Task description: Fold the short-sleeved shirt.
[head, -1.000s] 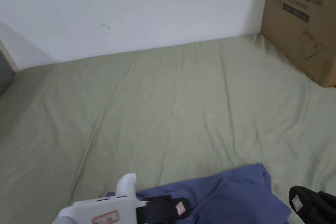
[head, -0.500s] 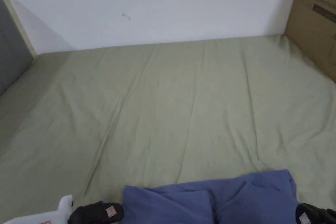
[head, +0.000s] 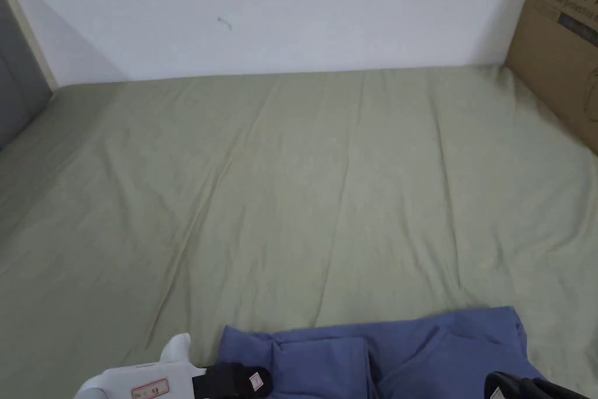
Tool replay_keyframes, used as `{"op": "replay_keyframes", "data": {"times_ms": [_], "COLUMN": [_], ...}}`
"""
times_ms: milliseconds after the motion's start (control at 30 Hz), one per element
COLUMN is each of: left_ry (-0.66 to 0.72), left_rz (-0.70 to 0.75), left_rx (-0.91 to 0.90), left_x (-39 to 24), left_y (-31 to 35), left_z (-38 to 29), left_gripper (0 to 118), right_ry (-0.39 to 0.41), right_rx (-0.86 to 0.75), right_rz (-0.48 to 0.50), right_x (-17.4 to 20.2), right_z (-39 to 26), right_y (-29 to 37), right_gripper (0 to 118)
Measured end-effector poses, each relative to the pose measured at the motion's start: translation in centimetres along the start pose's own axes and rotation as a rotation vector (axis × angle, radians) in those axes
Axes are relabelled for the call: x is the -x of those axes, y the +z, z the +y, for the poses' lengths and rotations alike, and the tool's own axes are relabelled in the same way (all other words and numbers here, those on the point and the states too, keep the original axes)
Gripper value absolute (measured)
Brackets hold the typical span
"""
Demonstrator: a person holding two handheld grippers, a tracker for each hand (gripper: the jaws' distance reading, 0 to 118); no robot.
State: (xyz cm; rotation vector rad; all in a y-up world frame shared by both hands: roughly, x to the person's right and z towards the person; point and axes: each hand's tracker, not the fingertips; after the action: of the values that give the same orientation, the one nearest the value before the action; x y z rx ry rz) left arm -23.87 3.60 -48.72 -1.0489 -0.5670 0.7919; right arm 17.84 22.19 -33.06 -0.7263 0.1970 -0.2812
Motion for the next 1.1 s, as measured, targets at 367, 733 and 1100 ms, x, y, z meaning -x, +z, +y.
{"op": "replay_keyframes", "data": {"times_ms": [367, 733, 1100], "left_ry": [-0.145, -0.066, -0.32], "left_rz": [0.575, 0.2, 0.251], "left_rx": [-0.128, 0.112, 0.064], "left_x": [-10.3, -17.8, -20.3], "left_y": [13.3, -4.3, -4.1], "left_z": [1.1, -0.2, -0.6], "left_gripper": [6, 42, 112], "right_ry": [-0.051, -0.107, -0.144], "right_rx": [-0.043, -0.088, -0.096], "right_rz": [0.048, -0.001, -0.045], "right_x": [-2.3, -6.2, -8.8], "right_z": [-0.8, -1.5, -1.2], "right_y": [1.4, 4.2, 4.5], "right_gripper": [0, 0, 0]}}
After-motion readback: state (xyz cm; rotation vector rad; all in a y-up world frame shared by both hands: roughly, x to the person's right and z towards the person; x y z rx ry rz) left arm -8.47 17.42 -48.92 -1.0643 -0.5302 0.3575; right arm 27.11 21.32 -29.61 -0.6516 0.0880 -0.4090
